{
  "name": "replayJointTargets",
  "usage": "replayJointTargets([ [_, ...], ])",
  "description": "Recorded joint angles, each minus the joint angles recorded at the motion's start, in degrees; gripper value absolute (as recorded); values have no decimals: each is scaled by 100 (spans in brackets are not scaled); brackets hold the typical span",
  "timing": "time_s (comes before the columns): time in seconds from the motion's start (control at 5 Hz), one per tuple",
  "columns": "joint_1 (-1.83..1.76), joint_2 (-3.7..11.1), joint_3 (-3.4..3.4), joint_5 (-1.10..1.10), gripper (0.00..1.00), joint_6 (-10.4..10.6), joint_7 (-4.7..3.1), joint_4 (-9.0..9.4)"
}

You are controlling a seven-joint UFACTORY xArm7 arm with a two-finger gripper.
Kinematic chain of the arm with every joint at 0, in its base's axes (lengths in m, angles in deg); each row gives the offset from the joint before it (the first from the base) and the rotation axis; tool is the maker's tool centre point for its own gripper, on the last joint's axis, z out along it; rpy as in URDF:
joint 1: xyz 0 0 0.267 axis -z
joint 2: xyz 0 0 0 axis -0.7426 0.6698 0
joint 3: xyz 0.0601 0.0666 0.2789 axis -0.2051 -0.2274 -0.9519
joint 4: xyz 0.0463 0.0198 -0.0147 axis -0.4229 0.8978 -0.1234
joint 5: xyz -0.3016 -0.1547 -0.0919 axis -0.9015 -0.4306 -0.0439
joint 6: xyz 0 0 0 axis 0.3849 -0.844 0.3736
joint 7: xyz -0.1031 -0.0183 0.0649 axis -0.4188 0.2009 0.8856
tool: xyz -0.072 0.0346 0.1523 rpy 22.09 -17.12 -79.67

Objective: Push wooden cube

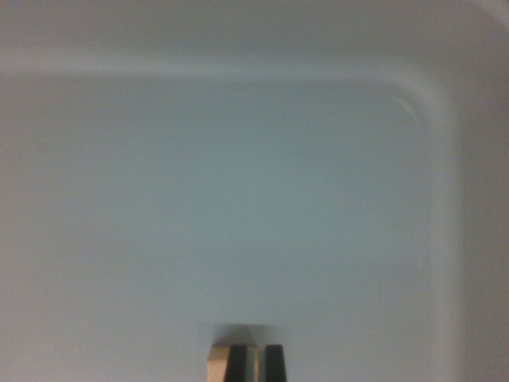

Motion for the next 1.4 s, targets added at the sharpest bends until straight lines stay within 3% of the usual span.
replayJointTargets([
  [0.2, 1, -17, -3, -1, 0, 173, 14, 215],
  [0.4, 1, -17, -3, -1, 0, 173, 14, 215],
  [0.6, 2, -34, -6, -3, 0, 357, 30, 443],
  [0.8, 2, -34, -6, -3, 0, 357, 30, 443],
  [1.0, 3, -53, -10, -4, 0, 548, 45, 682],
  [1.2, 3, -53, -10, -4, 0, 548, 45, 682],
  [1.4, 5, -72, -13, -6, 0, 748, 62, 929],
])
